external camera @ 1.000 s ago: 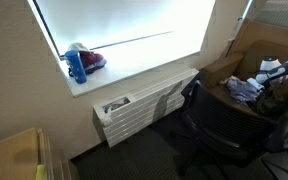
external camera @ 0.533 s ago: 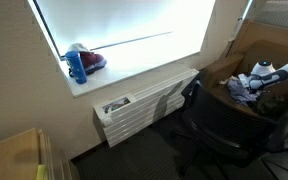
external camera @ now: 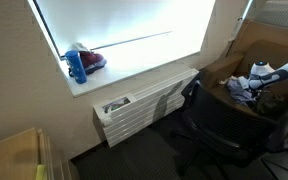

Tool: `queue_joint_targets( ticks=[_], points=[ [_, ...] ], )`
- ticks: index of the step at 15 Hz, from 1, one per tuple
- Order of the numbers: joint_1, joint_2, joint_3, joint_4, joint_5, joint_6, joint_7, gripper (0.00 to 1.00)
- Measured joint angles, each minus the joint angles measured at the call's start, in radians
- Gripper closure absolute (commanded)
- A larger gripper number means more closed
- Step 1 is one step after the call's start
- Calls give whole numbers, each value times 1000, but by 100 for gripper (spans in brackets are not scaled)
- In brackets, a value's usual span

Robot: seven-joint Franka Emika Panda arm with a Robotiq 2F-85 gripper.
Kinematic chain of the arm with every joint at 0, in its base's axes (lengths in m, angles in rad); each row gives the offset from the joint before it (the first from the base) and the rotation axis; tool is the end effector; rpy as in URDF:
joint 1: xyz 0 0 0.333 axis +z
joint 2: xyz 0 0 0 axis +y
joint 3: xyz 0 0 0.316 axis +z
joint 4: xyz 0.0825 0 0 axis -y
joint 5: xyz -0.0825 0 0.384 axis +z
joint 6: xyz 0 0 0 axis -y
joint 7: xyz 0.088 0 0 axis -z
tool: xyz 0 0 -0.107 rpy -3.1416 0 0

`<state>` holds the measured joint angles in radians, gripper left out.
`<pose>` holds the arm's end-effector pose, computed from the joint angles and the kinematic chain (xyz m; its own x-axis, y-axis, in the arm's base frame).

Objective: Put the blue cloth on the armrest of the brown couch

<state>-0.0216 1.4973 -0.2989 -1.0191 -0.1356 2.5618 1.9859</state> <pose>0.7008 -0.1533 -0.0717 -0.3395 -0.8800 0.3321 -0.9399 0.3036 -0.1563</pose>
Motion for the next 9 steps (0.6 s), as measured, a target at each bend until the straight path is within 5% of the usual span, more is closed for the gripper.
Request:
queue_joint_targets(
  ticks=[4,9],
  points=[
    [8,0,-13,-8,-14,23,47,0],
    [9,2,-53,-48,-190,164,312,0]
  ],
)
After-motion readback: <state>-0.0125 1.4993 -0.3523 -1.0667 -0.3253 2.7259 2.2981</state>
